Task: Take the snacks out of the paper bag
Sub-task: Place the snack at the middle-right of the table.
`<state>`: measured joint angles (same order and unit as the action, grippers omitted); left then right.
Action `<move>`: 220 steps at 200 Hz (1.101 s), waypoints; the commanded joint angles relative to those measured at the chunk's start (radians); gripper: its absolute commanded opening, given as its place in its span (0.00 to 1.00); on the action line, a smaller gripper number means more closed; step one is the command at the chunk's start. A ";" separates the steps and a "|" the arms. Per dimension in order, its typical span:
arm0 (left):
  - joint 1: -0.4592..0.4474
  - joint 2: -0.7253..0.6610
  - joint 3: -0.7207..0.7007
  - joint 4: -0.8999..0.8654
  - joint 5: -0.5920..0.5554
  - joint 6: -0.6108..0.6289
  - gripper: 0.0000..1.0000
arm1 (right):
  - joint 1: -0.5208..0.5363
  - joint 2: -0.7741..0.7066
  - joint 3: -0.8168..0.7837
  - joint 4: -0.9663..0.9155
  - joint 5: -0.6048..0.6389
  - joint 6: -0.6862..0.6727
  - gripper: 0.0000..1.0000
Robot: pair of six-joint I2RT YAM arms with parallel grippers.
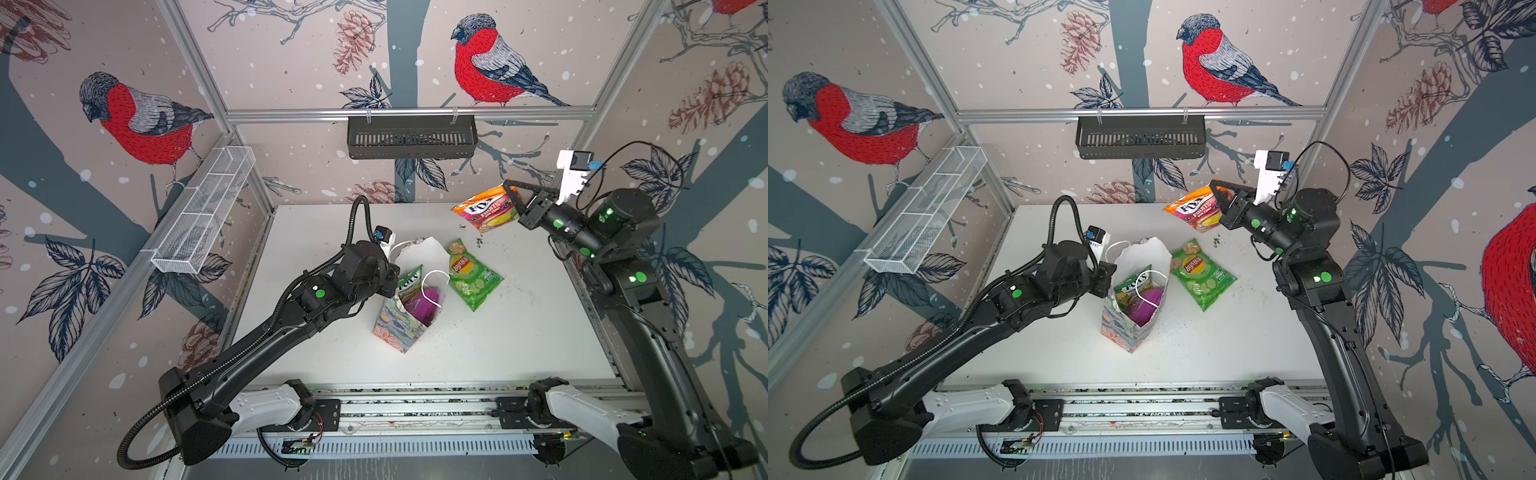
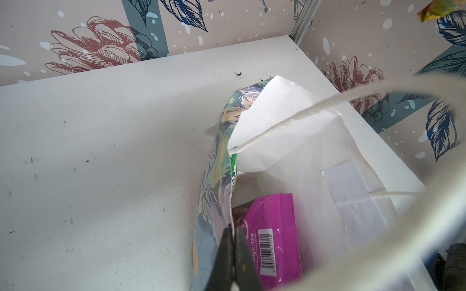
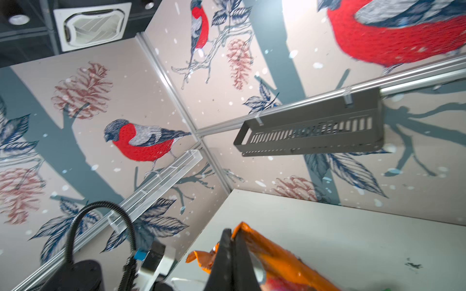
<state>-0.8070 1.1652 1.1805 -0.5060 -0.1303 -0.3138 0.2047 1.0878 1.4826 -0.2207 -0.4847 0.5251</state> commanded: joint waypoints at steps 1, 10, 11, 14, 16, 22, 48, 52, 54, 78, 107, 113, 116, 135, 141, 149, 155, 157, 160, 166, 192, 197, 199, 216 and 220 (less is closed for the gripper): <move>0.003 -0.007 0.014 0.054 -0.006 0.012 0.00 | -0.051 0.034 0.032 -0.115 0.117 -0.061 0.00; 0.003 -0.005 0.020 0.052 -0.006 0.015 0.00 | -0.065 0.055 0.033 -0.181 0.174 -0.091 0.00; 0.003 -0.005 0.021 0.052 -0.006 0.016 0.00 | -0.067 0.057 0.032 -0.187 0.183 -0.094 0.00; 0.003 -0.003 0.023 0.050 -0.008 0.017 0.00 | -0.070 0.065 0.029 -0.207 0.207 -0.101 0.00; 0.003 -0.003 0.025 0.050 -0.009 0.018 0.00 | -0.072 0.070 0.027 -0.220 0.220 -0.106 0.00; 0.003 -0.003 0.026 0.050 -0.009 0.019 0.00 | -0.079 0.086 0.013 -0.250 0.257 -0.123 0.00; 0.005 0.004 0.032 0.045 -0.020 0.029 0.00 | -0.112 0.137 -0.087 -0.310 0.377 -0.144 0.00; 0.005 0.006 0.034 0.044 -0.022 0.031 0.00 | -0.121 0.139 -0.108 -0.304 0.379 -0.143 0.00; 0.006 0.007 0.033 0.044 -0.021 0.032 0.00 | -0.125 0.141 -0.114 -0.300 0.379 -0.142 0.00; 0.013 0.011 0.034 0.044 -0.039 0.038 0.00 | -0.169 0.160 -0.215 -0.253 0.422 -0.131 0.00; 0.025 0.010 0.030 0.052 -0.061 0.043 0.00 | -0.197 0.228 -0.226 -0.276 0.519 -0.160 0.00; 0.029 0.010 0.030 0.055 -0.064 0.043 0.00 | -0.199 0.241 -0.223 -0.286 0.545 -0.169 0.00; 0.030 0.010 0.030 0.056 -0.066 0.043 0.00 | -0.201 0.249 -0.220 -0.290 0.557 -0.174 0.00; 0.038 0.011 0.032 0.067 -0.068 0.045 0.00 | -0.203 0.284 -0.200 -0.324 0.640 -0.213 0.00; 0.039 0.014 0.034 0.069 -0.068 0.045 0.00 | -0.203 0.296 -0.192 -0.338 0.664 -0.225 0.00; 0.040 0.015 0.036 0.070 -0.070 0.048 0.00 | -0.205 0.312 -0.181 -0.352 0.686 -0.240 0.00; 0.040 0.016 0.038 0.069 -0.069 0.049 0.00 | -0.207 0.326 -0.173 -0.360 0.693 -0.248 0.00; 0.041 0.017 0.038 0.070 -0.069 0.049 0.00 | -0.207 0.331 -0.173 -0.362 0.693 -0.251 0.00; 0.042 0.017 0.039 0.070 -0.069 0.050 0.00 | -0.209 0.338 -0.167 -0.366 0.690 -0.254 0.00; 0.042 0.021 0.040 0.069 -0.069 0.051 0.00 | -0.215 0.359 -0.158 -0.374 0.679 -0.258 0.00; 0.043 0.030 0.046 0.068 -0.066 0.053 0.00 | -0.228 0.485 -0.113 -0.412 0.633 -0.271 0.00; 0.043 0.031 0.049 0.068 -0.066 0.052 0.00 | -0.227 0.514 -0.093 -0.430 0.631 -0.271 0.00; 0.043 0.032 0.048 0.068 -0.066 0.053 0.00 | -0.227 0.524 -0.086 -0.438 0.630 -0.271 0.00; 0.043 0.035 0.052 0.069 -0.062 0.049 0.00 | -0.225 0.618 -0.036 -0.469 0.612 -0.280 0.00; 0.043 0.035 0.051 0.069 -0.062 0.046 0.00 | -0.225 0.634 -0.030 -0.467 0.606 -0.280 0.00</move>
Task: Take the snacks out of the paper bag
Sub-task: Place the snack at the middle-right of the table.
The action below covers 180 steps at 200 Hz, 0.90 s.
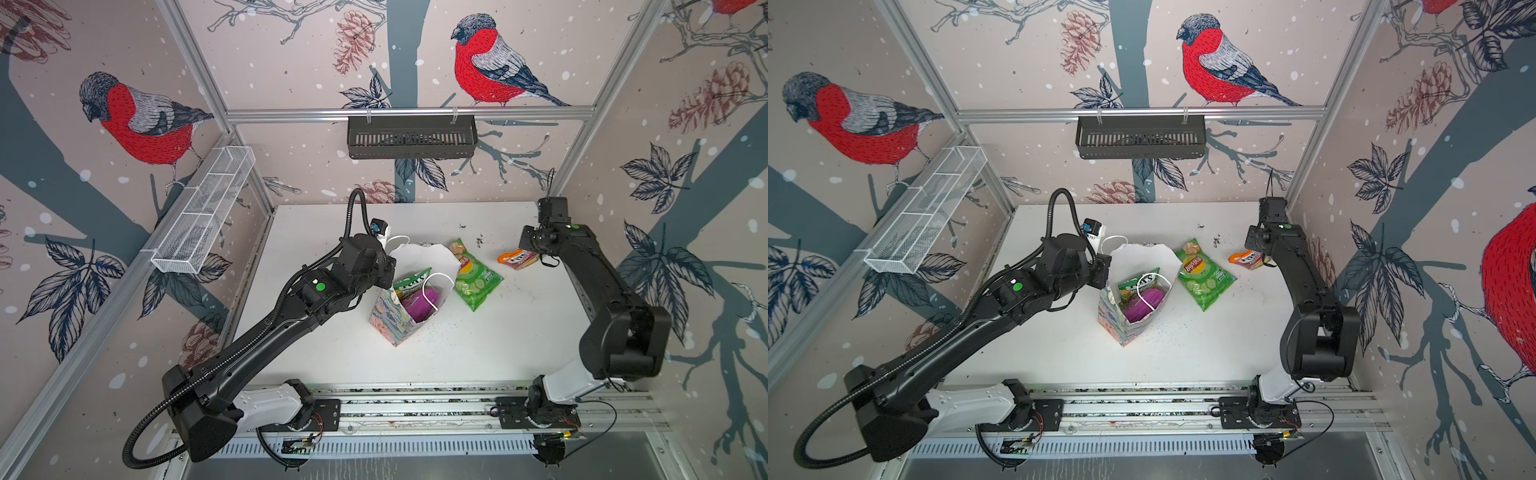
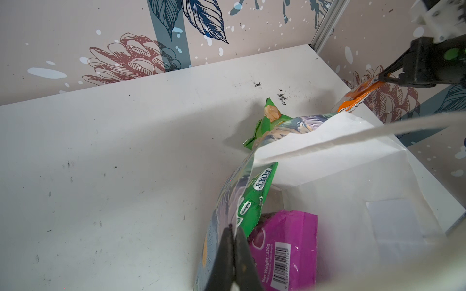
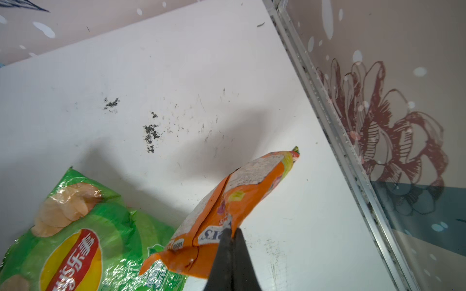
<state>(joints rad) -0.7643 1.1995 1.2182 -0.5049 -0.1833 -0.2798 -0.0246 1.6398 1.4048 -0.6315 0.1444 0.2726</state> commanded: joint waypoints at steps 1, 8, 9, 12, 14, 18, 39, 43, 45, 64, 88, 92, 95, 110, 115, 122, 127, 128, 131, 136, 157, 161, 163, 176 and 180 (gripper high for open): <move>0.000 0.000 0.014 0.068 -0.009 0.013 0.00 | 0.006 0.085 0.049 -0.055 -0.024 -0.028 0.00; 0.000 -0.001 0.013 0.069 -0.010 0.011 0.00 | 0.013 0.103 0.054 -0.044 -0.031 -0.030 0.00; 0.000 -0.001 0.013 0.069 -0.011 0.009 0.00 | 0.013 0.105 0.055 -0.042 -0.032 -0.030 0.00; 0.000 -0.001 0.013 0.069 -0.012 0.008 0.00 | 0.015 0.111 0.057 -0.037 -0.035 -0.030 0.00; 0.000 -0.001 0.012 0.068 -0.012 0.007 0.00 | 0.017 0.115 0.058 -0.032 -0.035 -0.030 0.00; 0.000 -0.001 0.012 0.069 -0.012 0.006 0.00 | 0.020 0.123 0.061 -0.025 -0.039 -0.029 0.00; 0.000 -0.006 0.010 0.069 -0.016 -0.003 0.00 | 0.025 0.155 0.079 0.003 -0.058 -0.018 0.00; 0.000 -0.008 0.009 0.068 -0.016 -0.005 0.00 | 0.025 0.159 0.083 0.008 -0.065 -0.017 0.01; 0.001 -0.008 0.008 0.070 -0.017 -0.005 0.00 | 0.025 0.161 0.084 0.010 -0.067 -0.016 0.01; 0.000 -0.014 0.003 0.072 -0.028 -0.002 0.00 | 0.025 0.179 0.101 0.018 -0.086 -0.011 0.05; 0.000 -0.010 0.002 0.073 -0.039 0.008 0.00 | 0.025 0.186 0.108 0.021 -0.101 -0.012 0.12; 0.000 -0.008 0.002 0.076 -0.039 0.014 0.00 | 0.023 0.186 0.108 0.022 -0.104 -0.012 0.14; 0.000 -0.008 0.000 0.078 -0.038 0.018 0.00 | 0.023 0.187 0.108 0.022 -0.106 -0.012 0.15; 0.000 -0.007 -0.006 0.092 -0.024 0.046 0.00 | 0.022 0.182 0.108 0.023 -0.117 -0.012 0.23; 0.000 -0.007 -0.006 0.099 -0.021 0.053 0.00 | 0.022 0.179 0.106 0.024 -0.122 -0.012 0.25; 0.000 -0.006 -0.007 0.106 -0.017 0.062 0.00 | 0.021 0.175 0.106 0.022 -0.128 -0.012 0.28; 0.000 -0.006 -0.008 0.110 -0.014 0.069 0.00 | 0.021 0.169 0.106 0.023 -0.133 -0.010 0.30; 0.000 -0.006 -0.007 0.110 -0.013 0.070 0.00 | 0.021 0.168 0.106 0.023 -0.134 -0.010 0.31; 0.000 -0.005 -0.007 0.112 -0.010 0.075 0.00 | 0.022 0.165 0.106 0.023 -0.138 -0.010 0.32; 0.001 -0.005 -0.006 0.113 -0.006 0.082 0.00 | 0.021 0.157 0.106 0.024 -0.146 -0.010 0.33; 0.000 -0.002 -0.007 0.114 0.000 0.103 0.00 | 0.025 0.112 0.110 0.021 -0.199 -0.003 0.35; 0.000 -0.002 -0.007 0.114 0.001 0.107 0.00 | 0.027 0.101 0.113 0.020 -0.214 0.000 0.35; 0.000 -0.003 -0.008 0.114 0.001 0.108 0.00 | 0.028 0.096 0.115 0.018 -0.221 0.000 0.35; 0.000 -0.006 -0.008 0.112 -0.006 0.118 0.00 | 0.042 0.055 0.120 0.012 -0.281 0.000 0.35; 0.000 -0.007 -0.009 0.112 -0.009 0.120 0.00 | 0.048 0.041 0.121 0.012 -0.301 -0.001 0.35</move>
<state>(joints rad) -0.7643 1.1988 1.2102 -0.4759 -0.1841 -0.2012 0.0017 1.7397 1.5116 -0.6189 -0.0387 0.2630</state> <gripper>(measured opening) 0.052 0.347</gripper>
